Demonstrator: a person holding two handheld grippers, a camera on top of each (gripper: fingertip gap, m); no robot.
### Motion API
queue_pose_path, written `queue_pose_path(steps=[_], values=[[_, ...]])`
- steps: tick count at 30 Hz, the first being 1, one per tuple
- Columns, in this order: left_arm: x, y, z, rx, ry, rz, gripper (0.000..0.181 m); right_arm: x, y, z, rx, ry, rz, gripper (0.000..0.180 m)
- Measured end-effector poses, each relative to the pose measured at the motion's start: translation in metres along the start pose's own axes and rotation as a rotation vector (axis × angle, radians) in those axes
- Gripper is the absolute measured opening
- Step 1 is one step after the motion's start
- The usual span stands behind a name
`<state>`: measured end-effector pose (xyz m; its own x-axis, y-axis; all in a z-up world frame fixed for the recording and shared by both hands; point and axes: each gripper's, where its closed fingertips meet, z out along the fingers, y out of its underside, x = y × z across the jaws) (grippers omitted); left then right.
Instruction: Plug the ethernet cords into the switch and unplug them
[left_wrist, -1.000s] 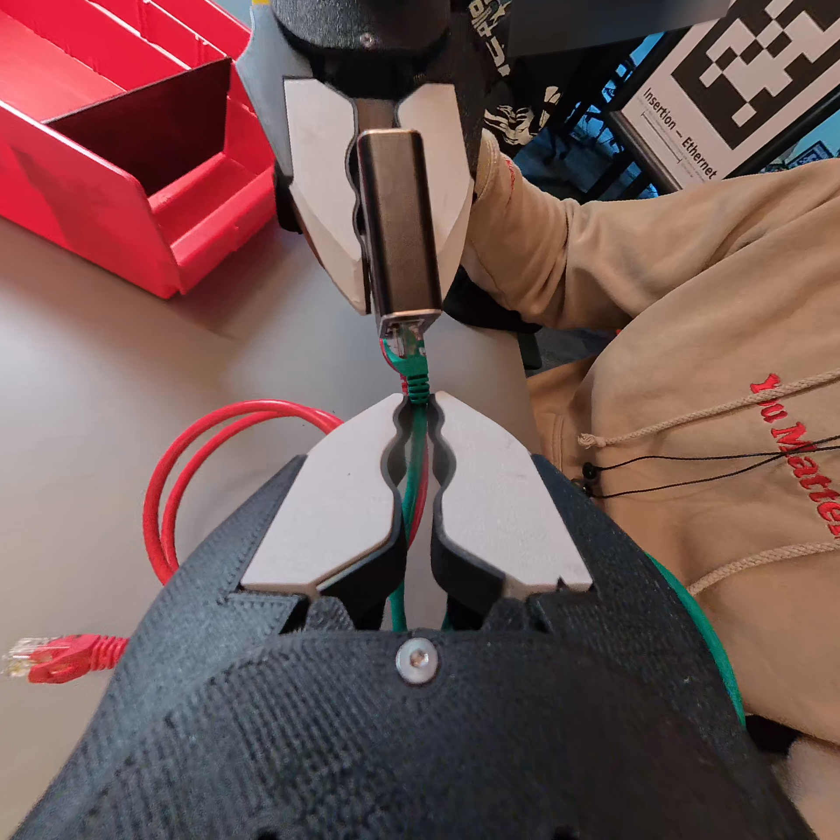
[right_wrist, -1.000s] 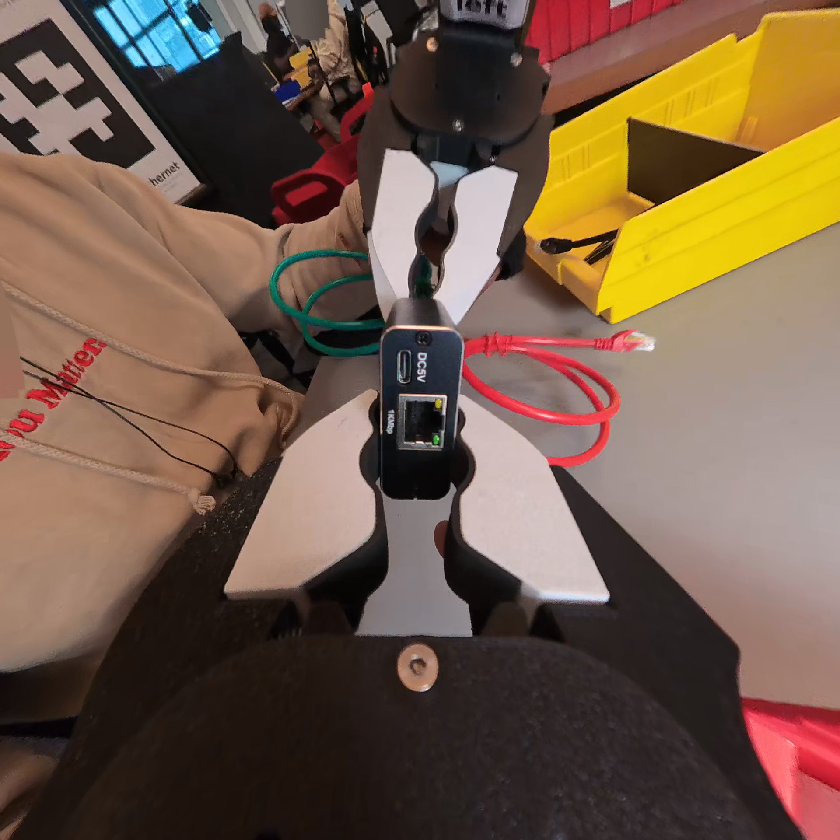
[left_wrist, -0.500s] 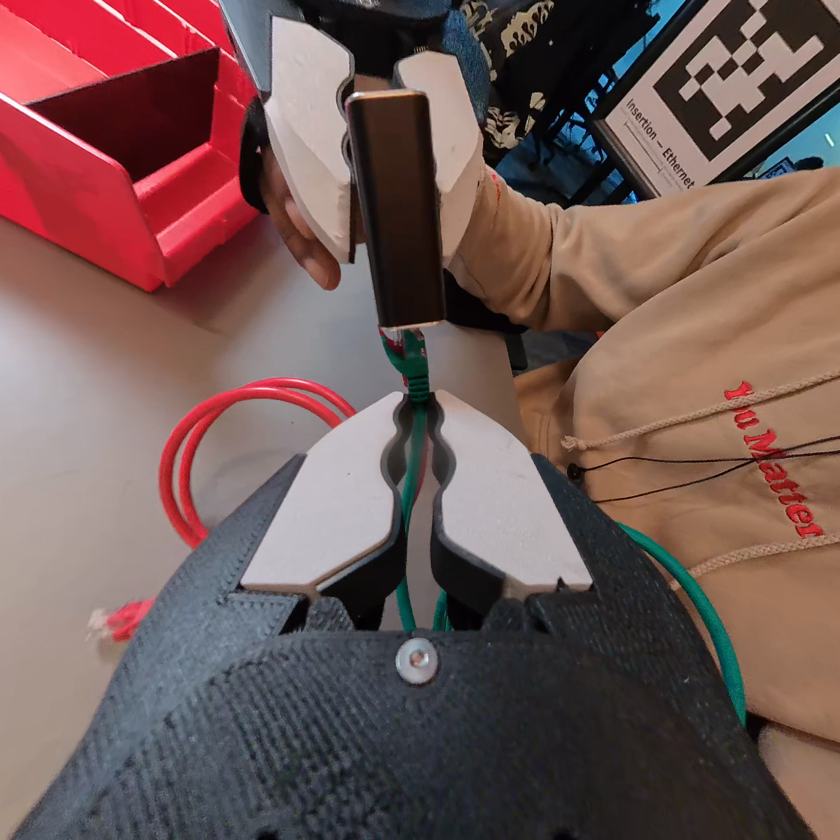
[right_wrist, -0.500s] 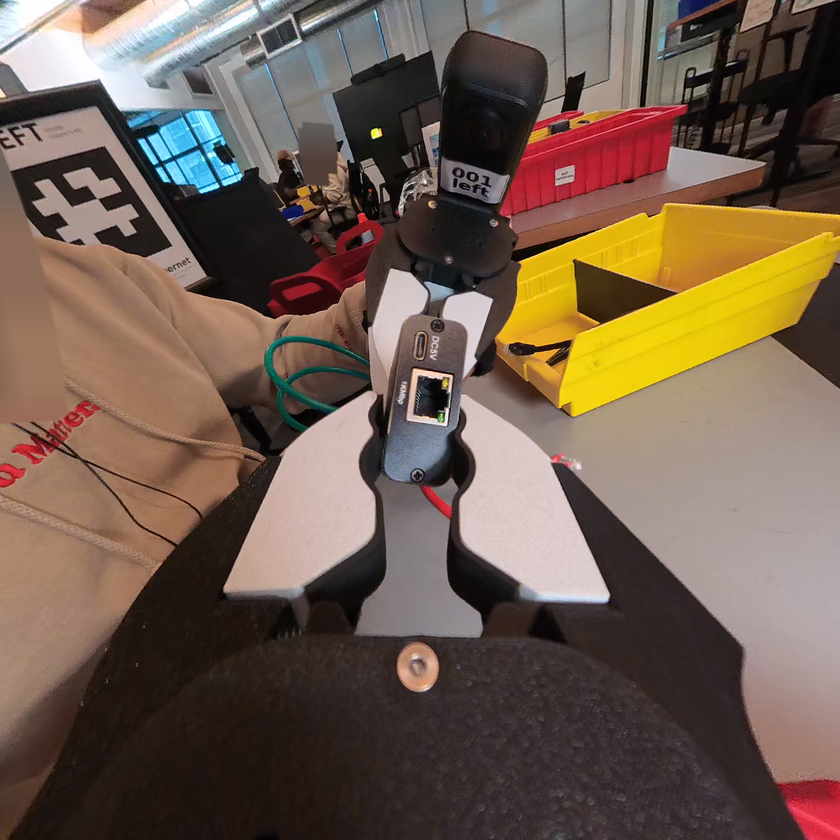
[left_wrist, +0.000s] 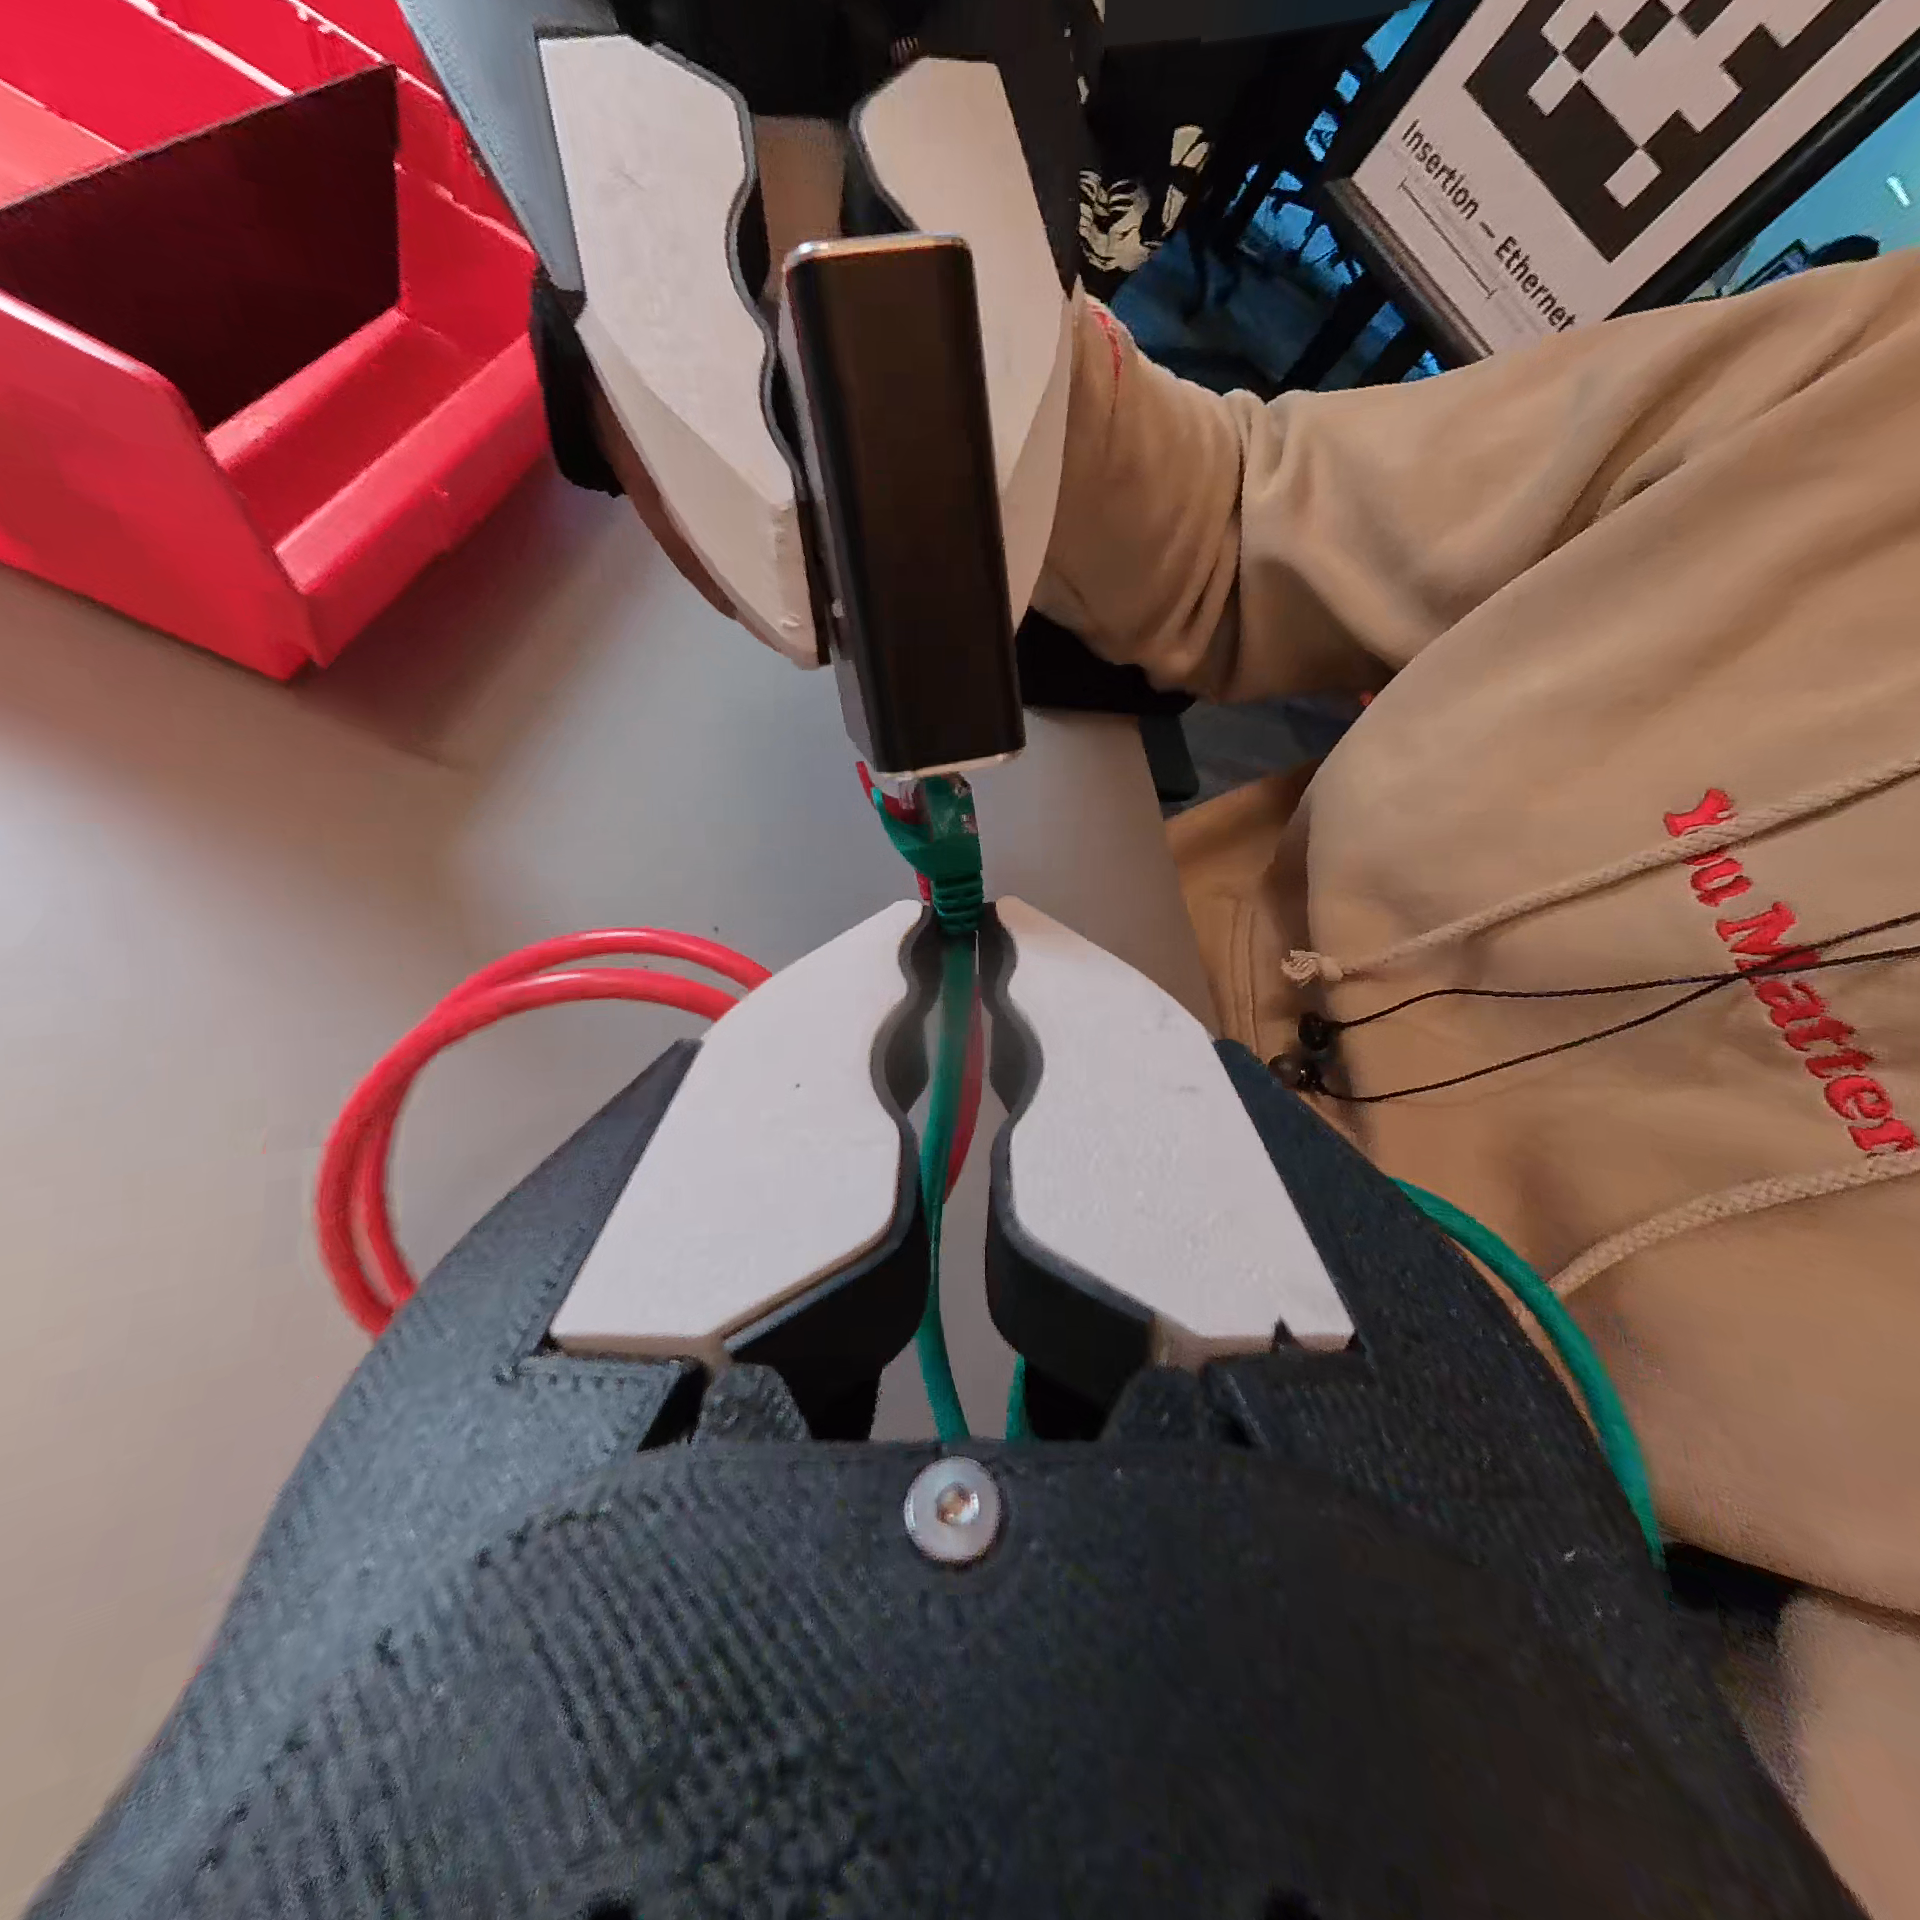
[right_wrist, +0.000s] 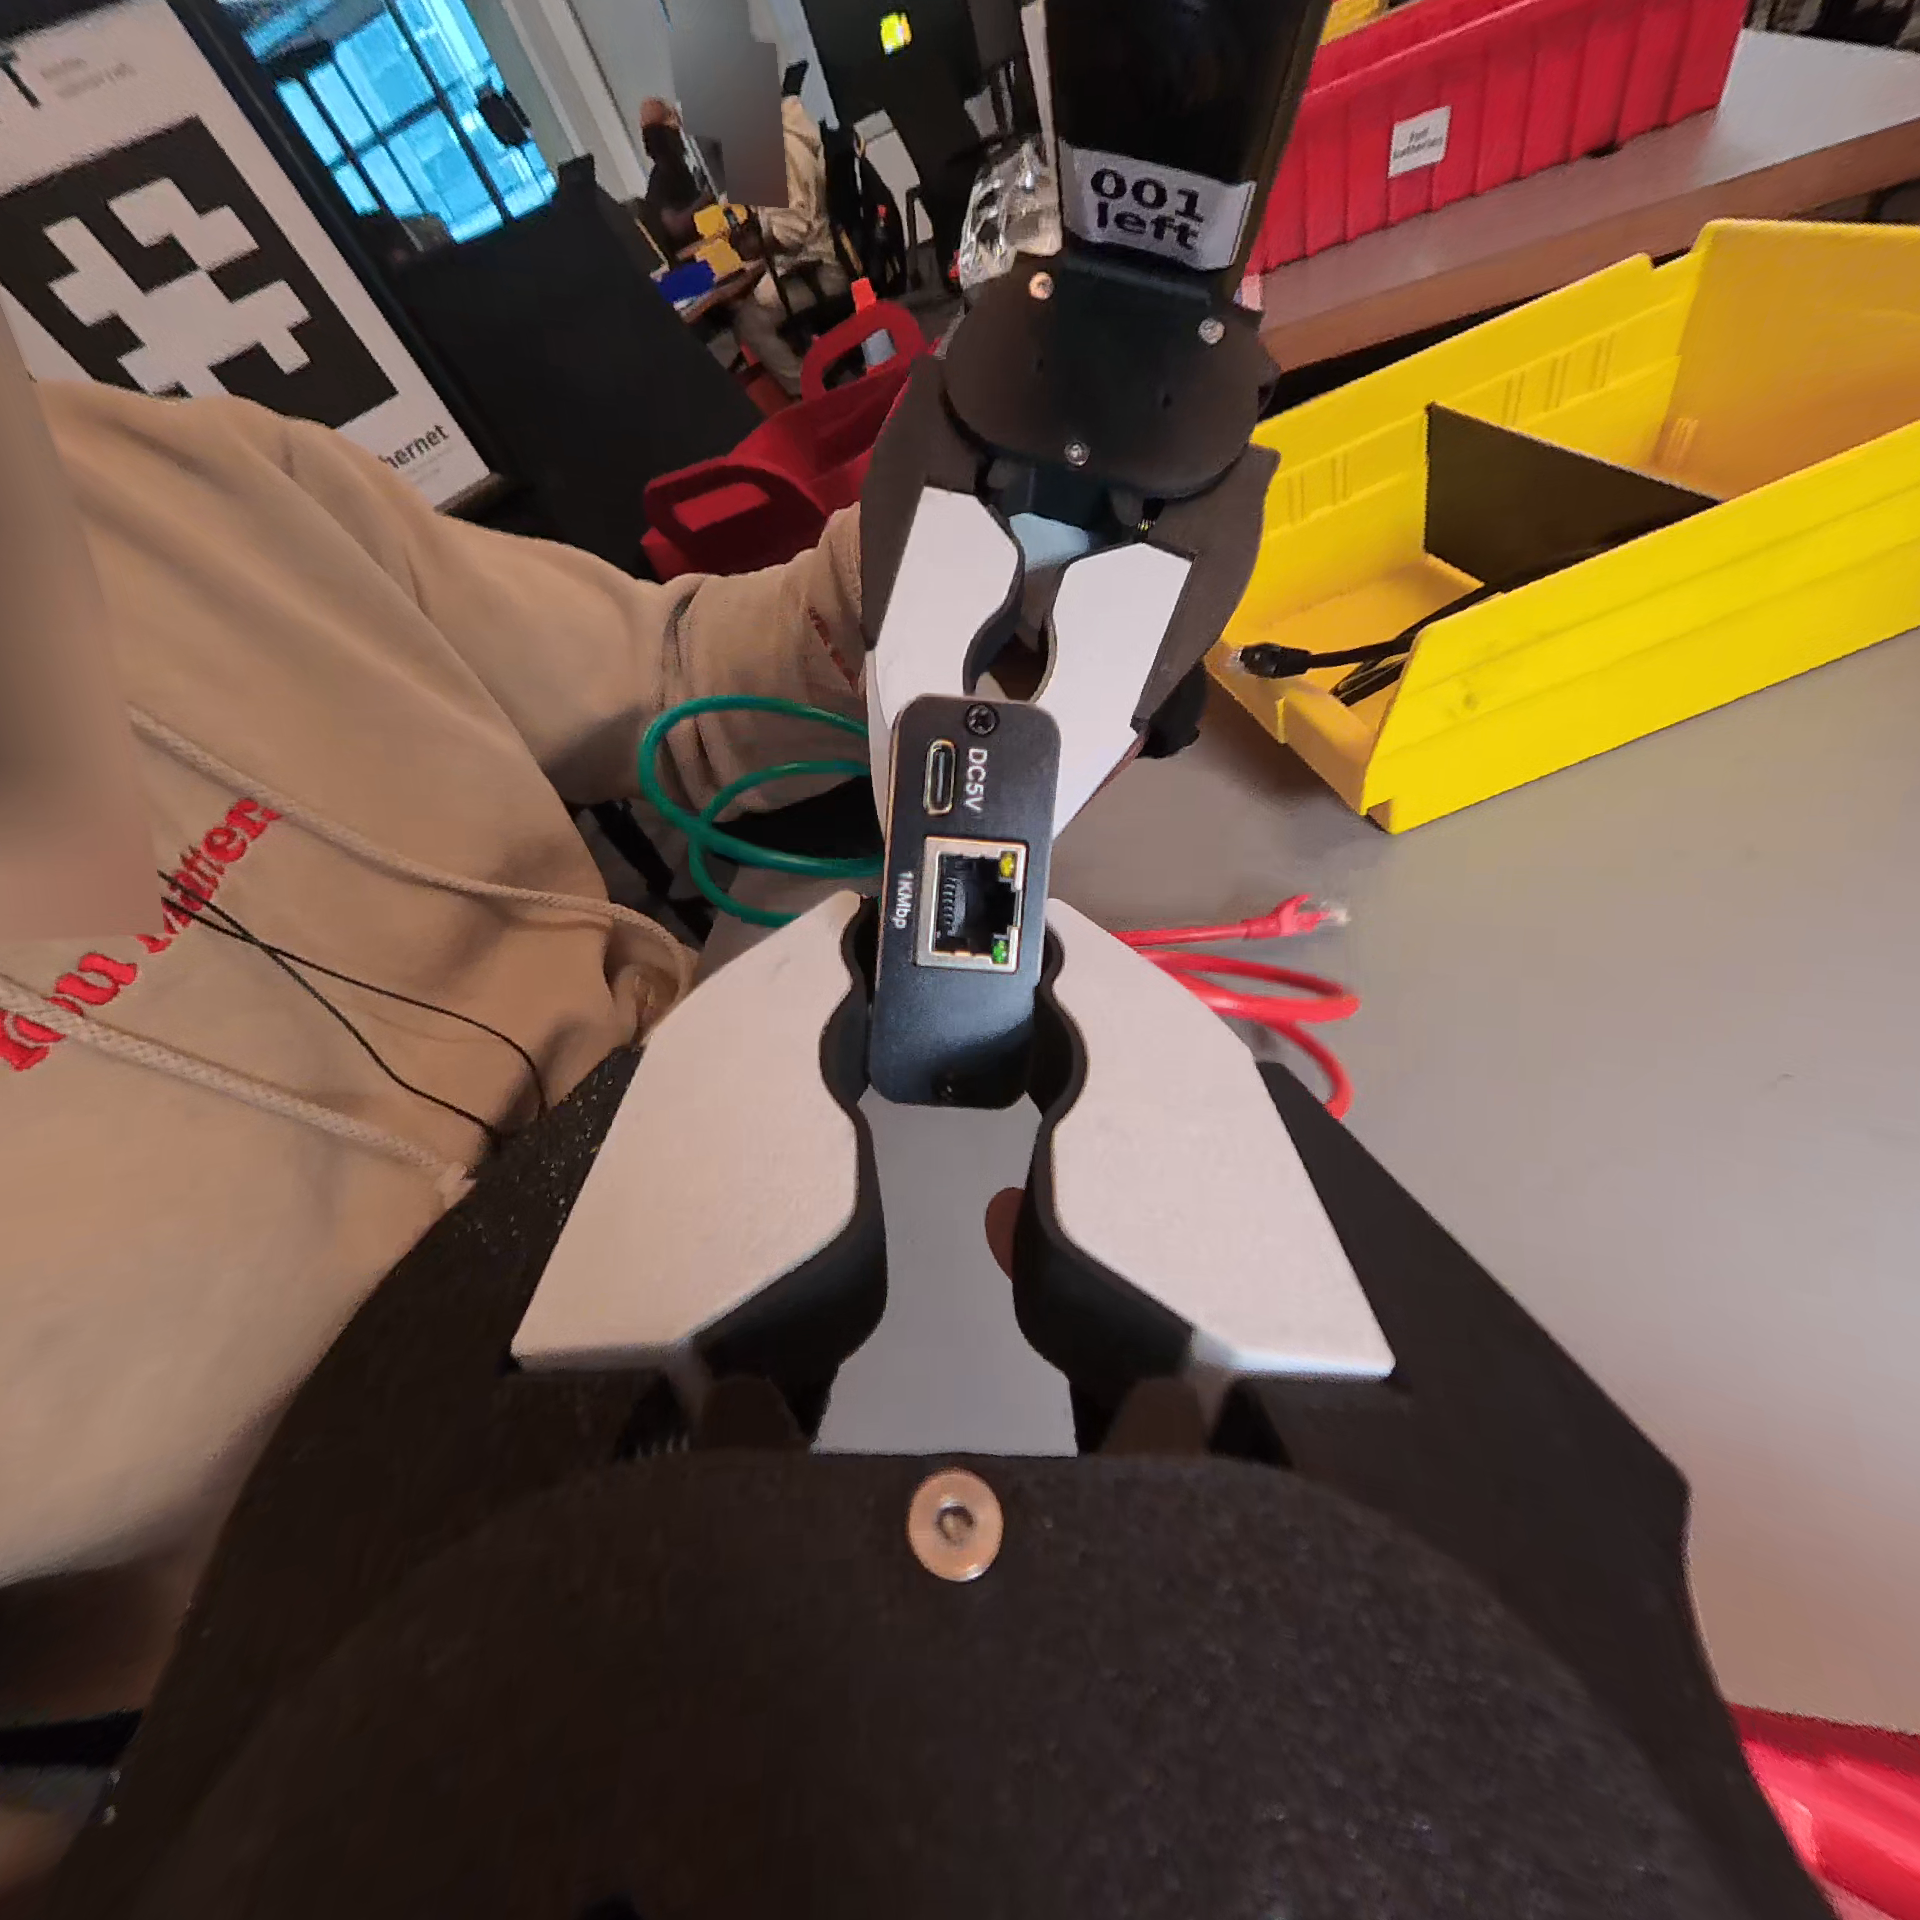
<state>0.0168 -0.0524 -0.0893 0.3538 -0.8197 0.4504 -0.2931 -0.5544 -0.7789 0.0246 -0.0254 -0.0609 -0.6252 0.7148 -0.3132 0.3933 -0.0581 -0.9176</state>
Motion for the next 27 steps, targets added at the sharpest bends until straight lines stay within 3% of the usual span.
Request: queue_pose_path(steps=[6,10,12,13,27], values=[[-0.009,0.011,-0.003,-0.102,-0.135,0.039,0.007,0.005,0.01,0.002,-0.133,0.13,-0.132,0.026],[-0.009,0.028,-0.003,-0.266,-0.247,0.099,0.007,0.002,0.016,0.004,-0.196,0.169,-0.219,0.043],[-0.01,0.031,0.0,-0.301,-0.271,0.104,0.007,0.002,0.021,0.011,-0.232,0.179,-0.256,0.039],[-0.01,0.032,0.001,-0.314,-0.276,0.109,0.007,0.003,0.023,0.013,-0.25,0.186,-0.271,0.026],[0.012,0.018,0.012,-0.179,-0.053,0.108,0.005,-0.015,0.035,0.006,-0.228,-0.022,-0.206,0.024]])
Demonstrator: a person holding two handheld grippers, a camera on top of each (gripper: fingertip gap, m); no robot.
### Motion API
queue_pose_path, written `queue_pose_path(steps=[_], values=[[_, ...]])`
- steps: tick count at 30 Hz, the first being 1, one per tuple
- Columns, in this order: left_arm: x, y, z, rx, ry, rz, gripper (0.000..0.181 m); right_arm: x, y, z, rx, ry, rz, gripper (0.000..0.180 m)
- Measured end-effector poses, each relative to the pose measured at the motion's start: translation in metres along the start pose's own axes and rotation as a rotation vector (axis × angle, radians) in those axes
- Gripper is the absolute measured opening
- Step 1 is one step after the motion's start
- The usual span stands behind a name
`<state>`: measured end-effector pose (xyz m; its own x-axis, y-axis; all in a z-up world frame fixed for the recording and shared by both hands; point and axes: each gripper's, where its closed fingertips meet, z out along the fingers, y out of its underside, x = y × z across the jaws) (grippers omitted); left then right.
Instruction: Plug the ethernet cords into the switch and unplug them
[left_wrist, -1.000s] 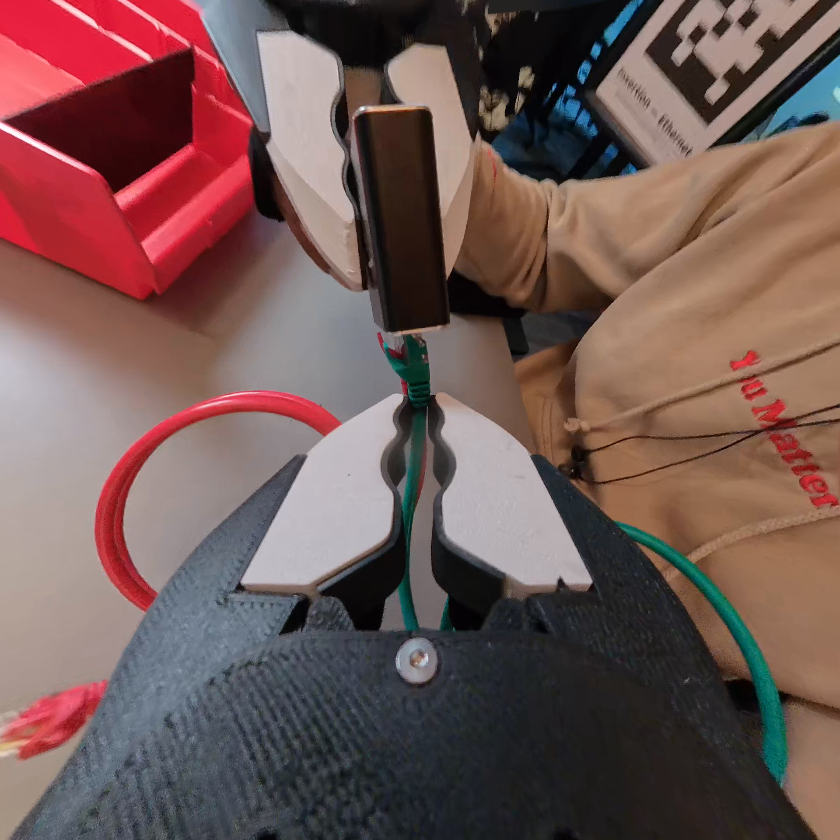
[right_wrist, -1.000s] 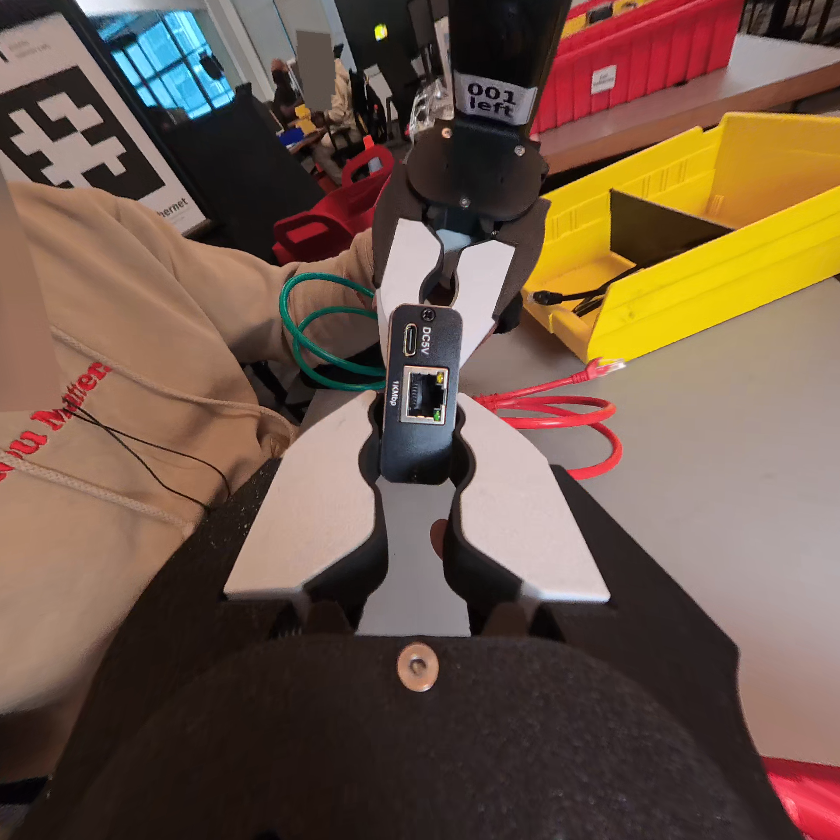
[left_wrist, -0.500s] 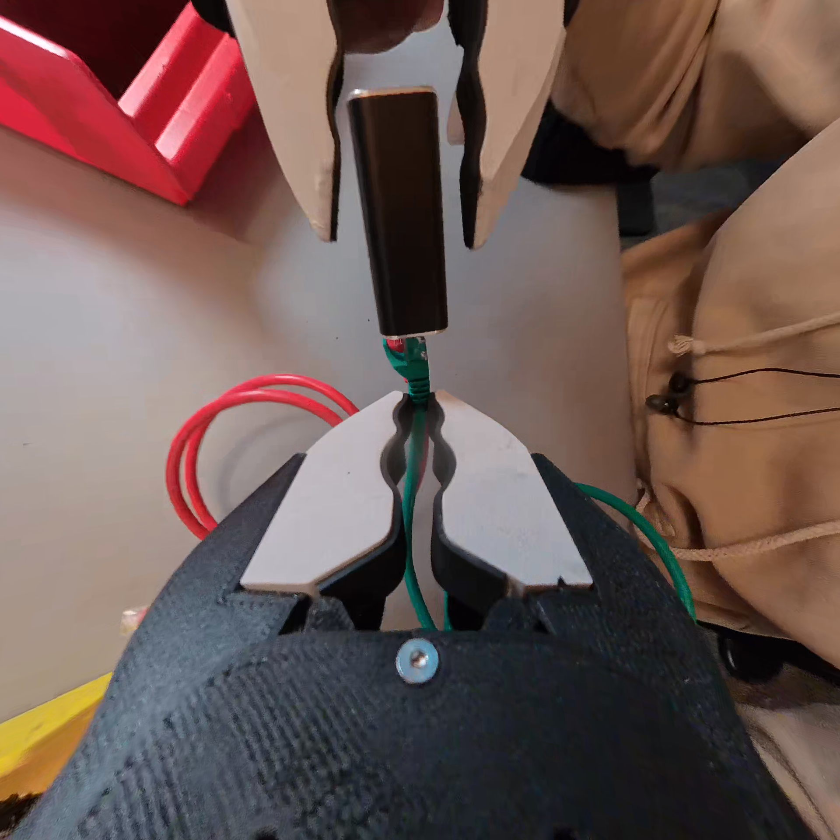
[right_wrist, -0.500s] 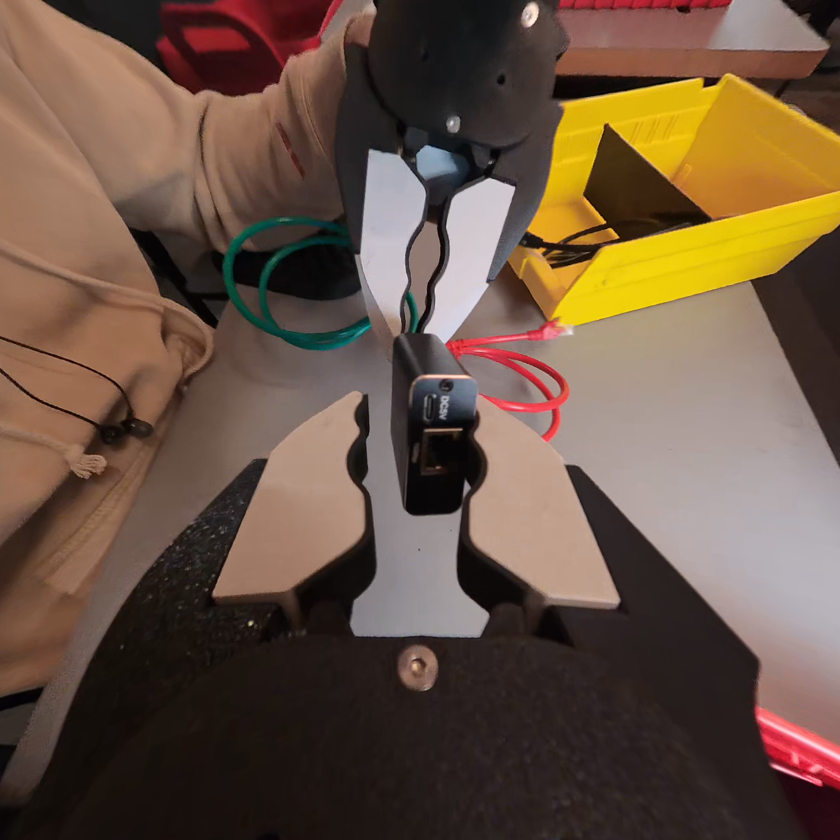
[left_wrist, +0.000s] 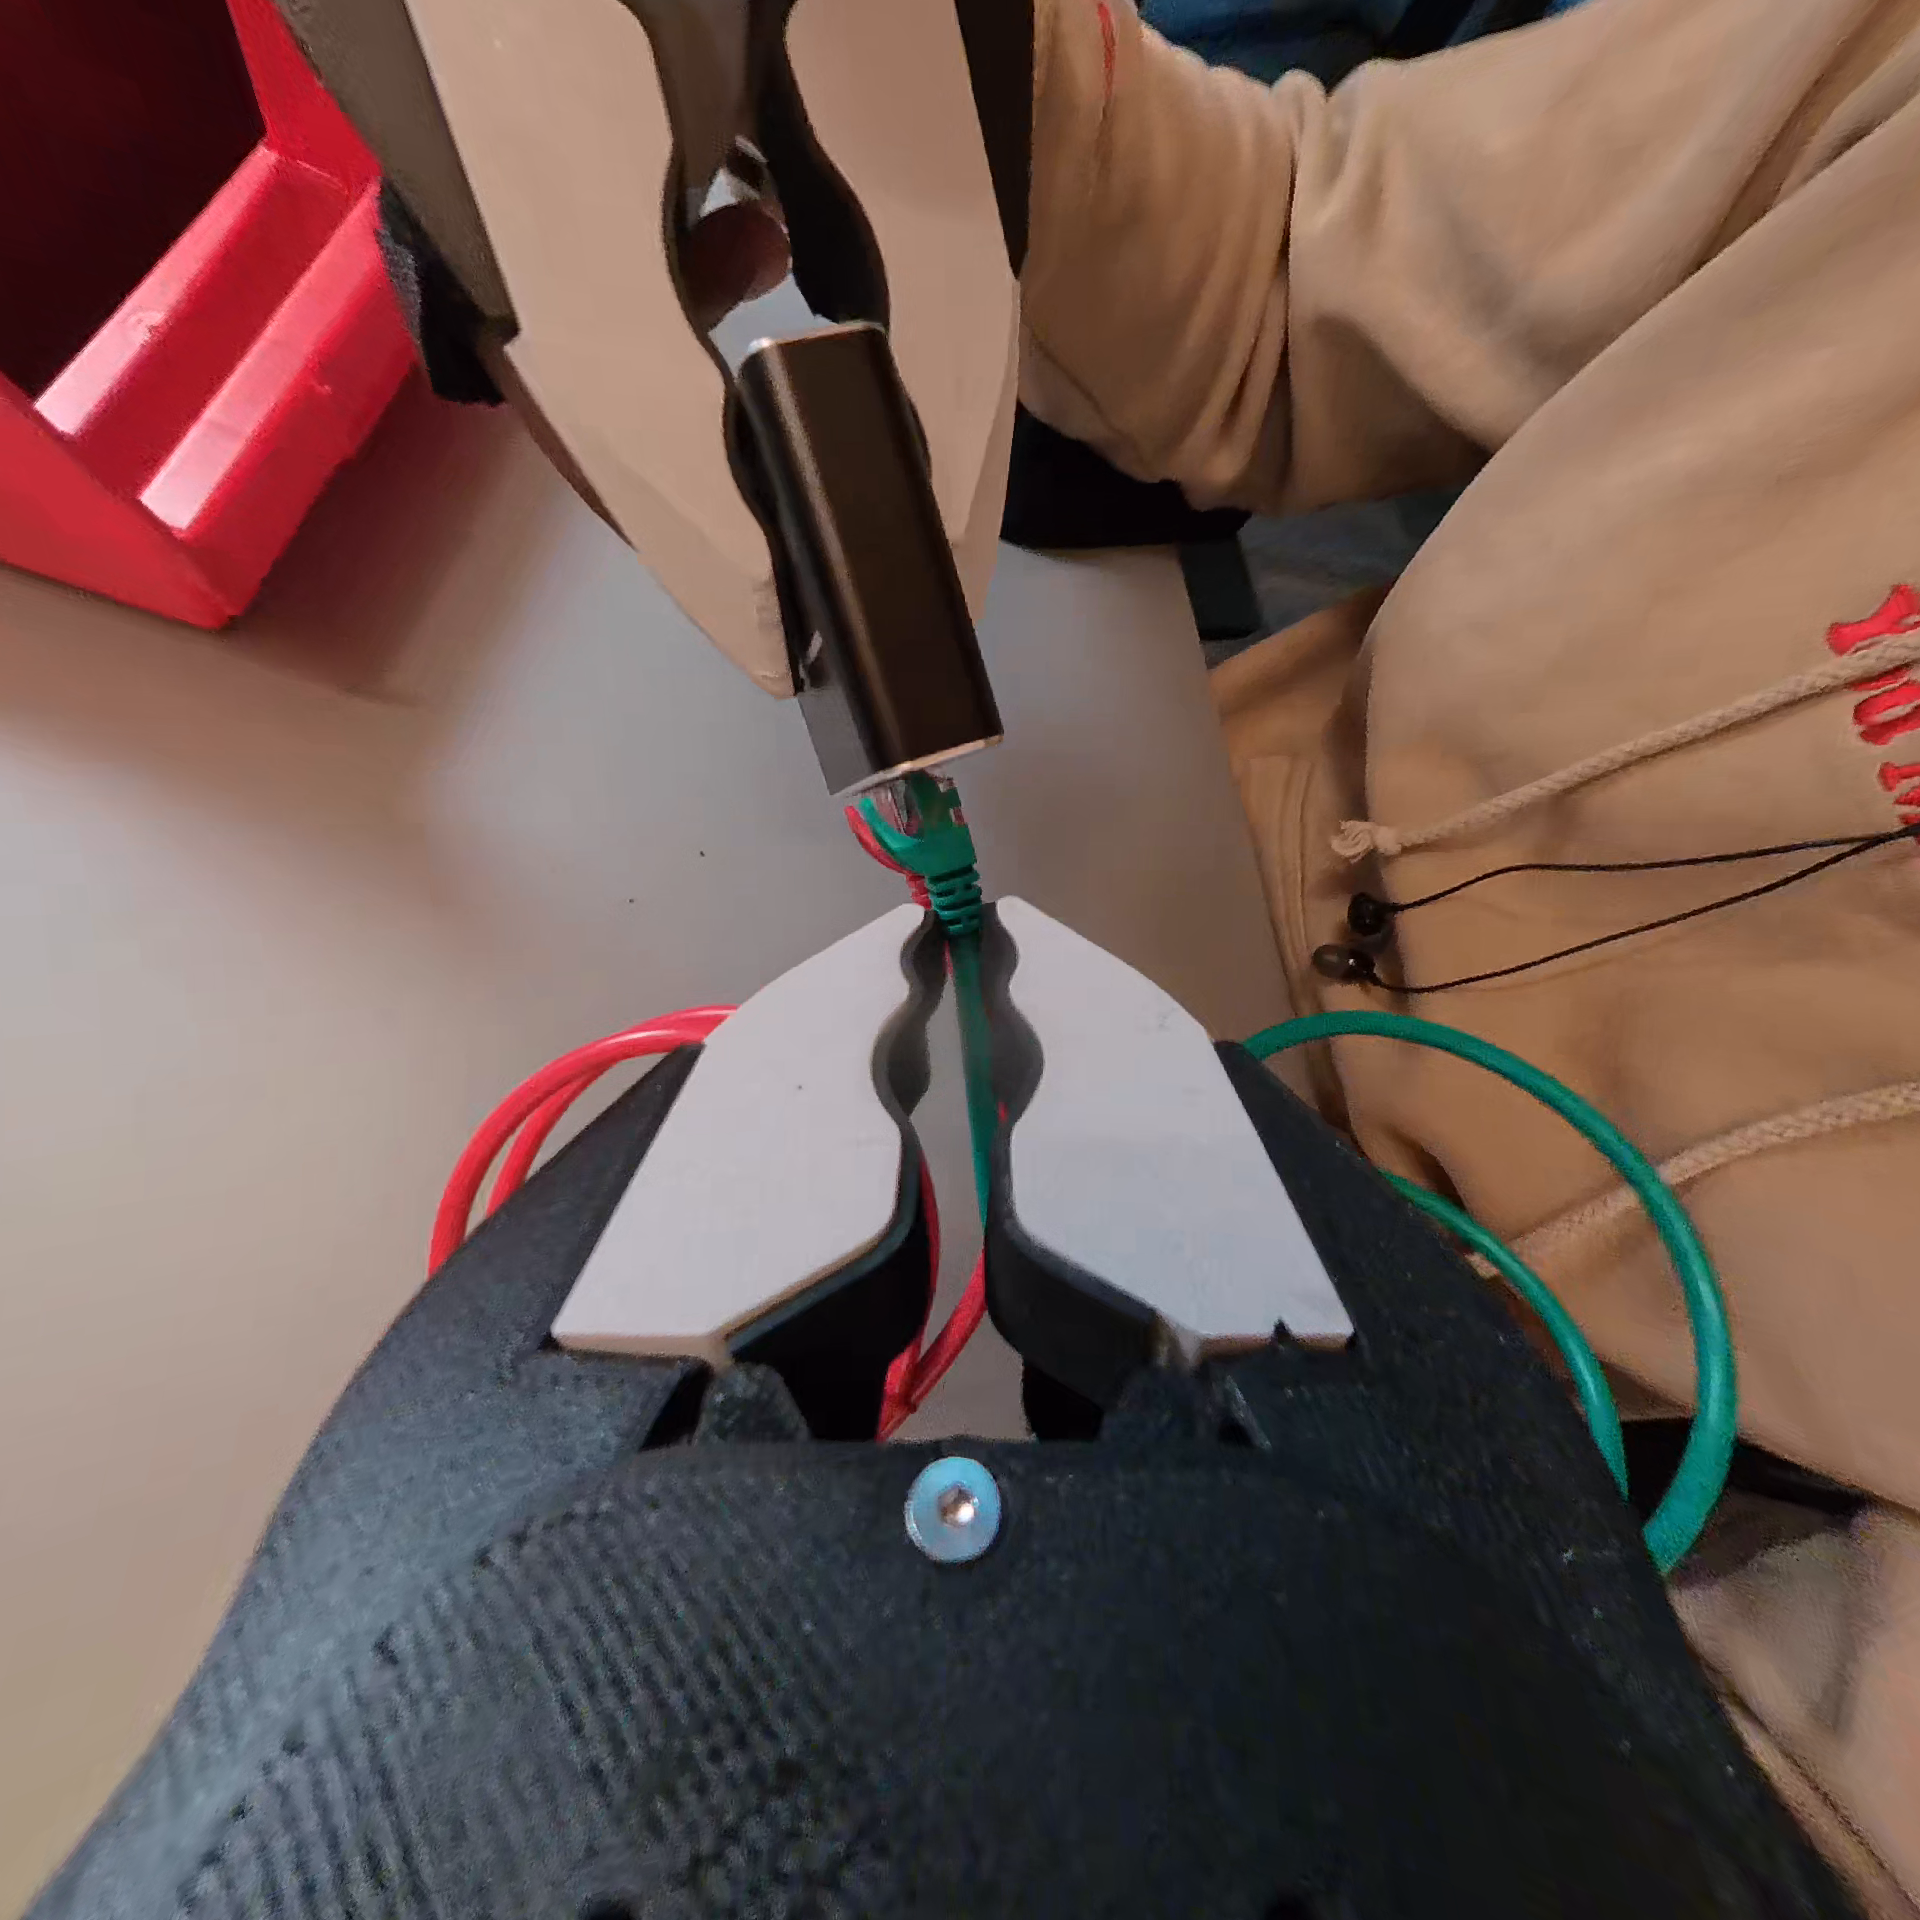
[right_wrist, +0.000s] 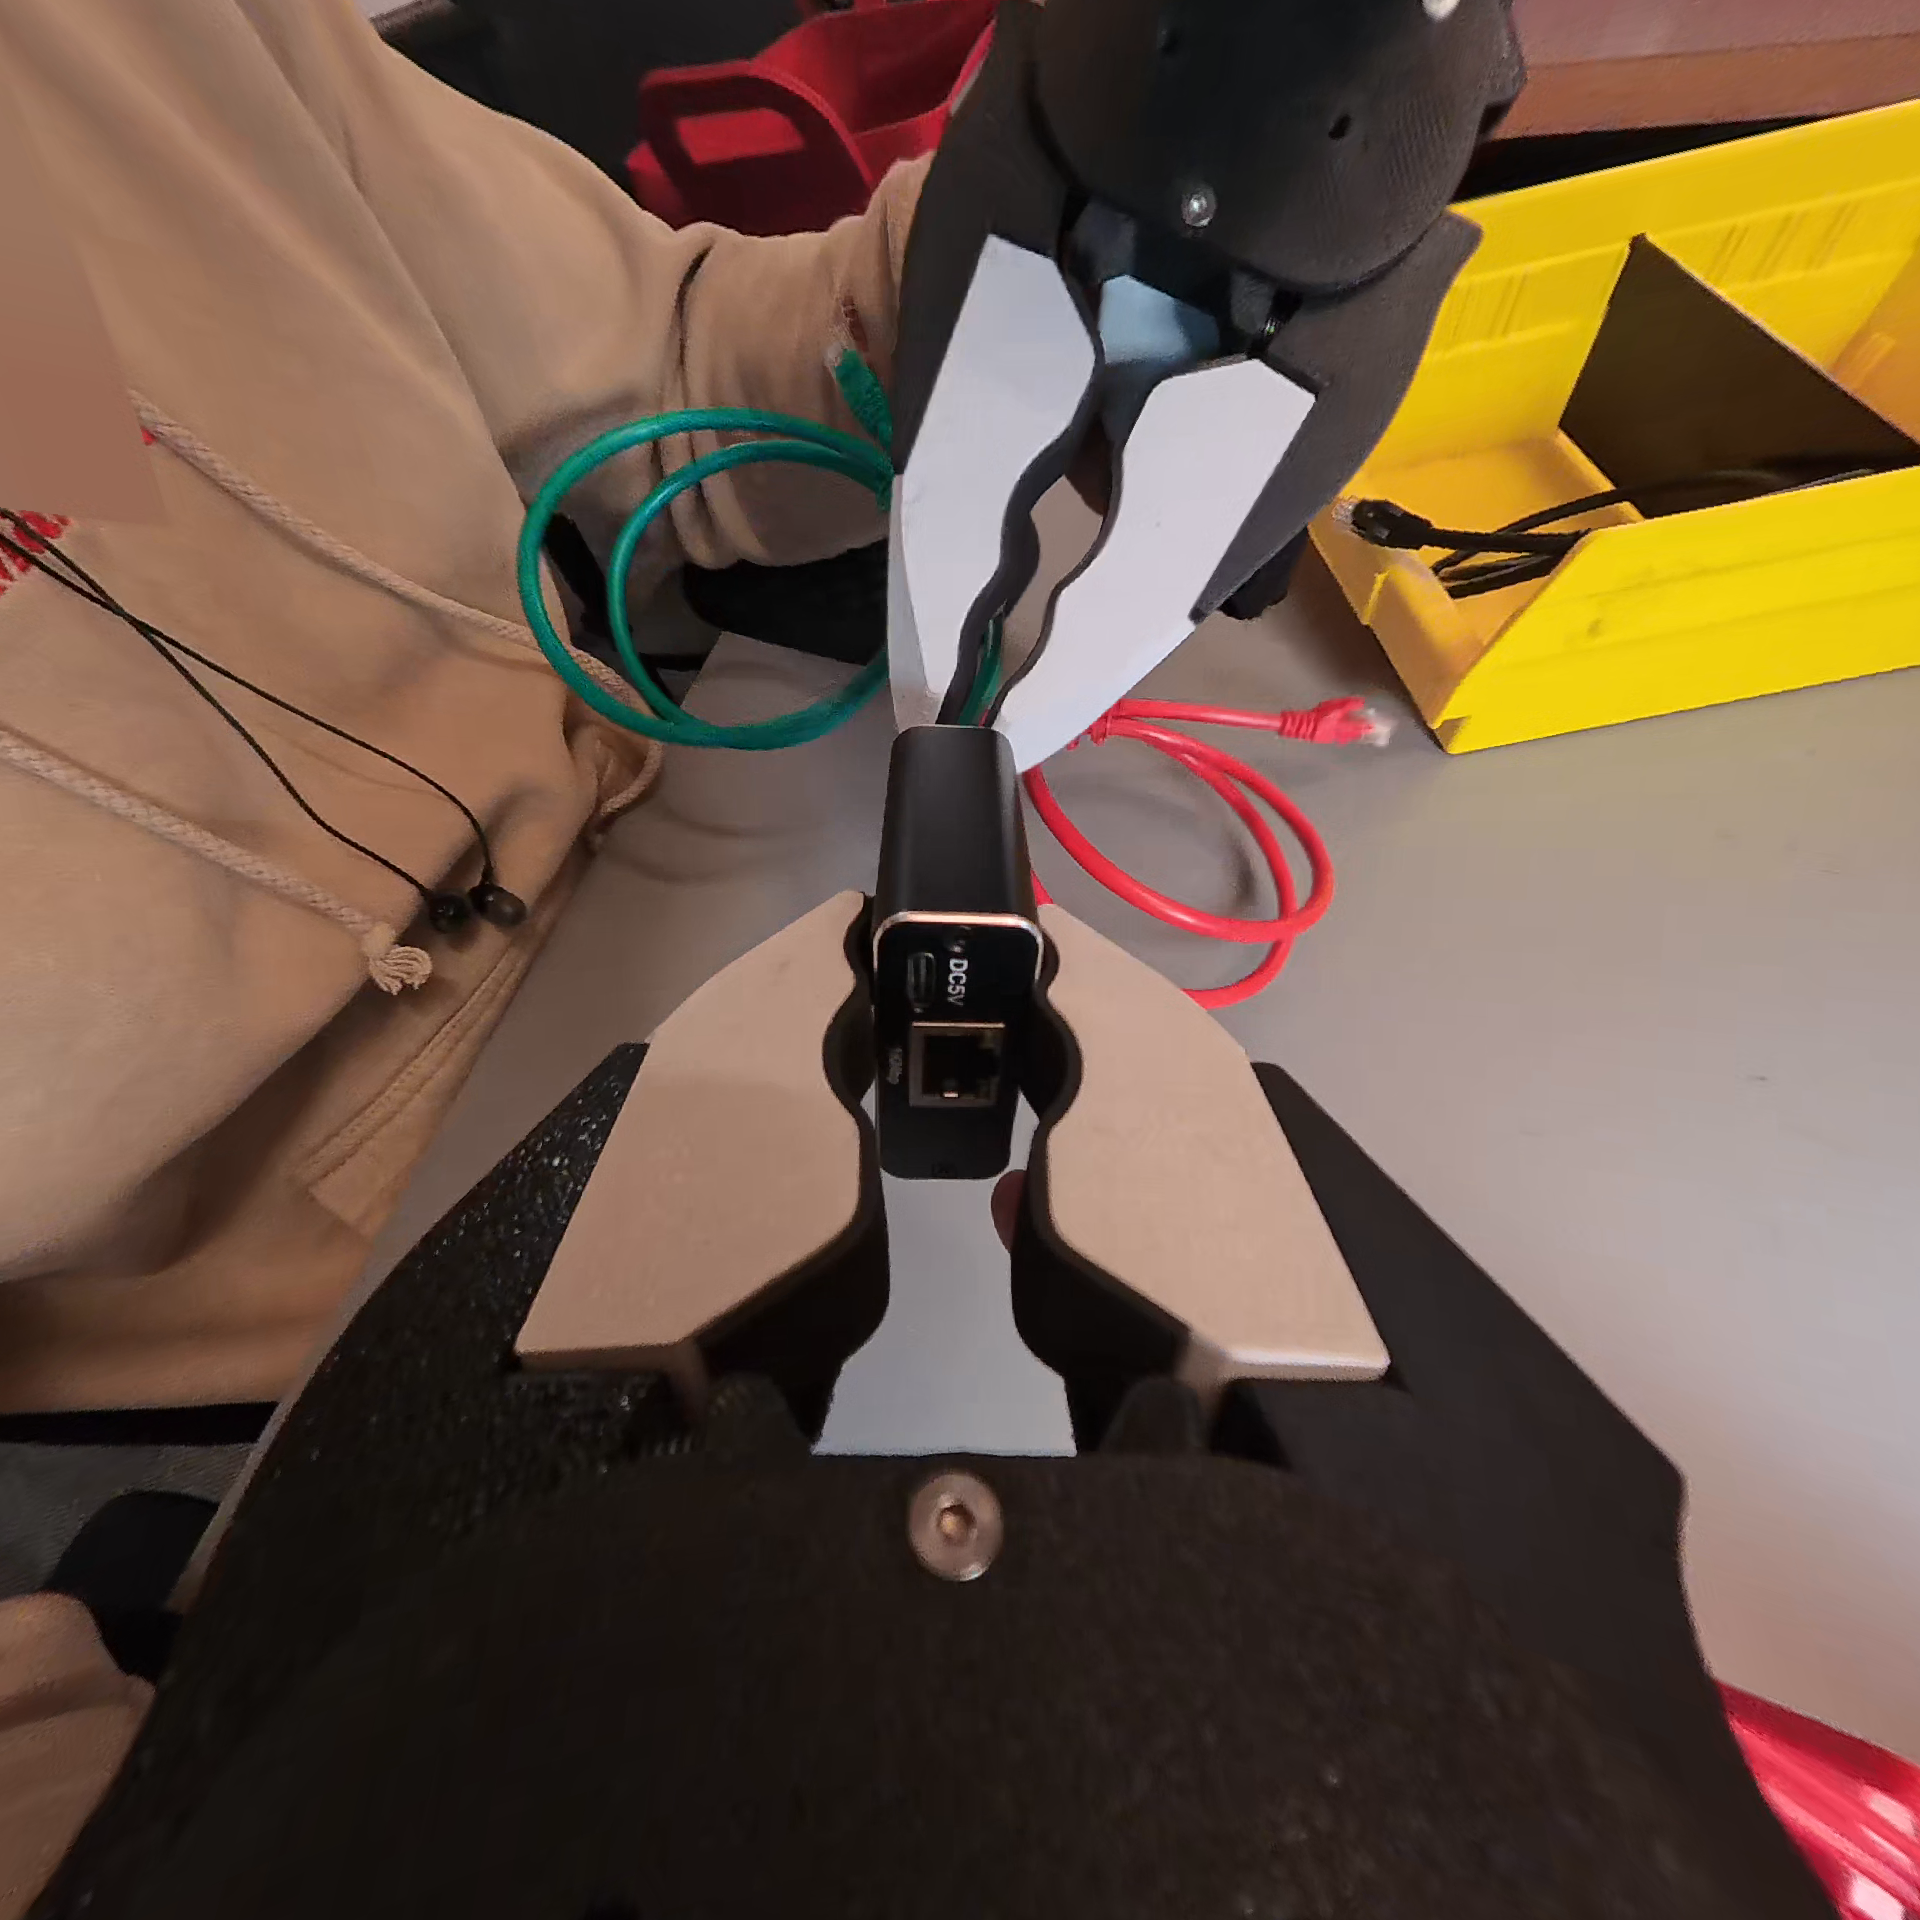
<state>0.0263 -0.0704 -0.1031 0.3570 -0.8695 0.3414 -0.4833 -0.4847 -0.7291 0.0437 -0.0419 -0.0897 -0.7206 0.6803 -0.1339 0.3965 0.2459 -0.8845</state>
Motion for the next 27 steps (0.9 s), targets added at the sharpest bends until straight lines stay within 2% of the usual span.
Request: queue_pose_path(steps=[3,7,10,13,19,22,24,27], values=[[-0.003,0.0,0.001,0.007,-0.021,0.013,0.006,0.003,-0.001,-0.002,0.003,0.022,-0.002,0.024],[-0.015,-0.01,-0.013,0.076,-0.146,0.024,0.007,0.014,-0.01,-0.014,0.052,0.112,-0.011,0.024],[-0.019,-0.021,-0.034,0.137,-0.266,0.077,0.024,0.024,-0.012,-0.025,0.072,0.197,-0.033,0.024],[-0.023,-0.04,-0.055,0.277,-0.345,0.073,0.027,0.026,-0.014,-0.03,0.055,0.255,-0.068,0.024],[-0.028,-0.047,-0.03,0.267,-0.394,0.138,0.038,0.022,-0.03,-0.02,0.043,0.307,-0.127,0.024],[-0.028,-0.051,-0.017,0.24,-0.439,0.207,0.035,0.015,-0.042,-0.015,0.034,0.325,-0.161,0.024],[-0.023,-0.056,-0.016,0.255,-0.454,0.268,0.025,0.014,-0.051,-0.017,0.045,0.367,-0.191,0.024],[-0.012,-0.074,-0.03,0.386,-0.457,0.328,0.025,0.005,-0.087,-0.03,0.239,0.424,-0.267,0.025]])
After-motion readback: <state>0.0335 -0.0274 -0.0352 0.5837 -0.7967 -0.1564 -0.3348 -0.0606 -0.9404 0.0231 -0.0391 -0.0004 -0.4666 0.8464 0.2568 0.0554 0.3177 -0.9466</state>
